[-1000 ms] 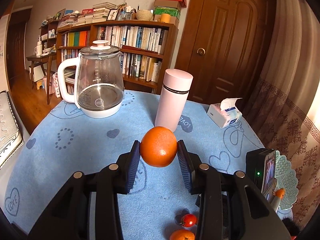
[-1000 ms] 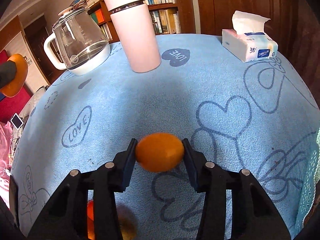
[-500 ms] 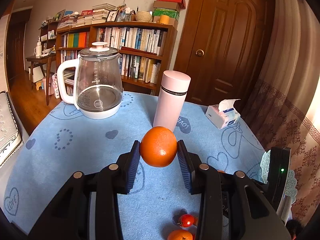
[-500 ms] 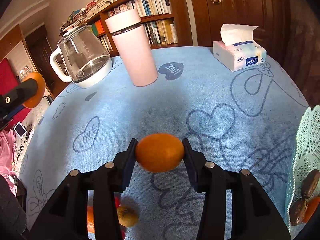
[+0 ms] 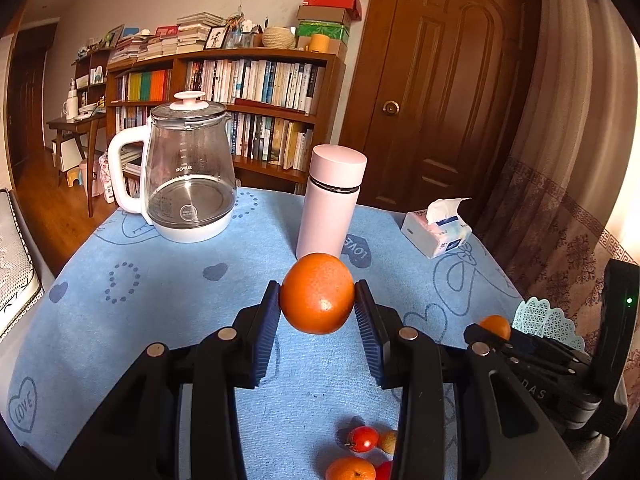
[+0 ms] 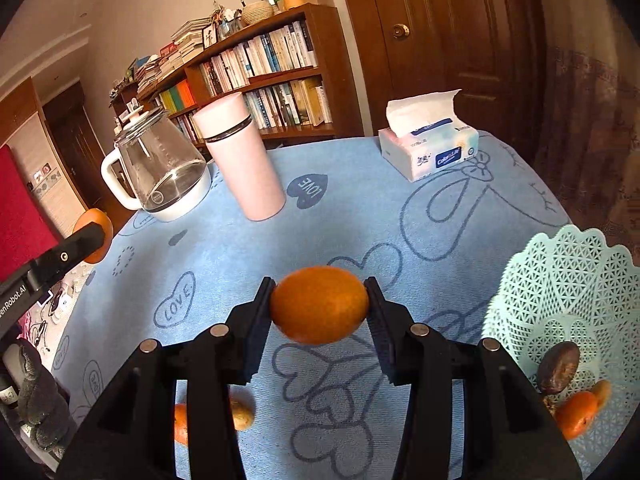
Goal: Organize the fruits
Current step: 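Carry the orange in the right tool into the green basket and release it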
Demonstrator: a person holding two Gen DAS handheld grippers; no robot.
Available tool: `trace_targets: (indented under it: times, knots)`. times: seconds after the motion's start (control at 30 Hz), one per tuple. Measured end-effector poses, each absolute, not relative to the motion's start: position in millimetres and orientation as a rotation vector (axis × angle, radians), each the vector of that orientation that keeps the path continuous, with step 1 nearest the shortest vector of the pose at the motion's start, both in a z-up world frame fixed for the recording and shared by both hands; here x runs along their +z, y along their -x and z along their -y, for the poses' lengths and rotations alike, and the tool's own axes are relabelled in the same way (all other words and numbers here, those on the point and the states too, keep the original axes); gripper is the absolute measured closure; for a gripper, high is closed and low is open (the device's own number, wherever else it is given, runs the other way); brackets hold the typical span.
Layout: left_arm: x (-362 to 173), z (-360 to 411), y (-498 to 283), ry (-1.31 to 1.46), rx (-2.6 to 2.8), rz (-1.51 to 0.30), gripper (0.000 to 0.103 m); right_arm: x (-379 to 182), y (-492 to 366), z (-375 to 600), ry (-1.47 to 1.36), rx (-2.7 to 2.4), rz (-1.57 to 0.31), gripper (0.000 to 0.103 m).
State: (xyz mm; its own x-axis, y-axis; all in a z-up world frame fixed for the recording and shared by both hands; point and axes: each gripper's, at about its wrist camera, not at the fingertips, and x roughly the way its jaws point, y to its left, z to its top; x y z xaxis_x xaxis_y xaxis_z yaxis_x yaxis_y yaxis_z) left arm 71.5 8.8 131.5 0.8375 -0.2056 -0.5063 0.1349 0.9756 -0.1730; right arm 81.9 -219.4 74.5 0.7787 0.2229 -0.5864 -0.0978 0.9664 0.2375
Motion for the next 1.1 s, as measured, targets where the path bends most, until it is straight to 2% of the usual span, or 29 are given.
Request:
trace_targets:
  times: [0.47,1.1]
  knots:
    - [133.1,2.9,-65.9,0.113,-0.205,-0.543,0.065,77.9,-49.6,300.9,-0.301,0.02,-0.634,0.057]
    - [131.8,14.8,-60.9,0.086,-0.231,-0.541,0.065,35.6,-49.9,336.1,-0.409,-0.069,-0.783,0.057]
